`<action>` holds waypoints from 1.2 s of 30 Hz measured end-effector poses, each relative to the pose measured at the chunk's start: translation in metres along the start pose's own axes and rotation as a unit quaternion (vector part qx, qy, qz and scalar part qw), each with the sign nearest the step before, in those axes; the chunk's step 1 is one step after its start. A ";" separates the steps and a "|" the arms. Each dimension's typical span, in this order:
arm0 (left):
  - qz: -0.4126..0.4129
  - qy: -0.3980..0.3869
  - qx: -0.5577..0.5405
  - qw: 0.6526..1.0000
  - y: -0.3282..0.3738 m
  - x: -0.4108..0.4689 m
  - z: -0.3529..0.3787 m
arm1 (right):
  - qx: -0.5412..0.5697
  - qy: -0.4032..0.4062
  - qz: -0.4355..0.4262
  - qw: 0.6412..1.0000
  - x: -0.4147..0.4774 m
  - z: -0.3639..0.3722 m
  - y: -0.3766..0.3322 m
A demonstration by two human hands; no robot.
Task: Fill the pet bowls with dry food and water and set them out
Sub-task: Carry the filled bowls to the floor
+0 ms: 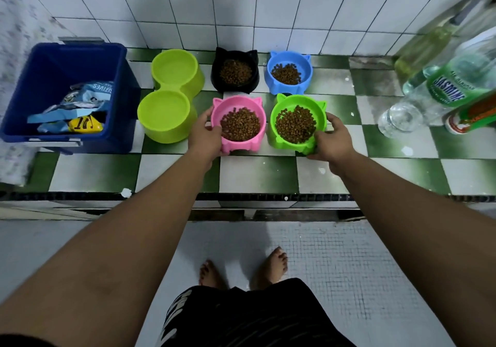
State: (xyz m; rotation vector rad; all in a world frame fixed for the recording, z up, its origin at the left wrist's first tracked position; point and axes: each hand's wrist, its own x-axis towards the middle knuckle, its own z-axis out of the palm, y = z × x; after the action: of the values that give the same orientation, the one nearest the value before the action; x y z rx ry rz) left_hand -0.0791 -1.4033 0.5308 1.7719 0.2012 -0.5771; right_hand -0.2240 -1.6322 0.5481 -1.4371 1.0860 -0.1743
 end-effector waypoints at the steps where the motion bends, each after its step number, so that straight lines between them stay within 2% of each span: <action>1: 0.005 -0.004 0.002 1.000 -0.001 -0.003 -0.004 | 0.002 0.003 -0.002 1.000 -0.006 0.000 0.000; 9: 0.016 -0.033 0.026 0.999 -0.018 -0.028 -0.040 | 0.003 0.039 -0.022 0.999 -0.061 0.001 0.013; 16: 0.023 0.005 0.000 1.000 -0.036 -0.076 -0.067 | -0.032 -0.007 -0.041 0.999 -0.090 0.003 0.027; 21: 0.020 0.082 -0.033 0.996 -0.052 -0.126 -0.091 | -0.094 -0.059 -0.079 0.991 -0.105 0.007 0.026; 27: 0.014 0.162 -0.080 0.983 -0.077 -0.183 -0.130 | -0.115 -0.137 -0.103 0.979 -0.136 0.025 0.024; 36: 0.004 0.281 -0.111 0.953 -0.119 -0.250 -0.236 | -0.167 -0.257 -0.156 0.939 -0.210 0.128 0.027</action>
State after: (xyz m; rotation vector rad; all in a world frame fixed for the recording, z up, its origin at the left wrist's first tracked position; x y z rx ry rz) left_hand -0.2801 -1.1062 0.5895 1.6766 0.6278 -0.0235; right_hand -0.2644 -1.3932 0.5991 -1.8246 0.4650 0.1670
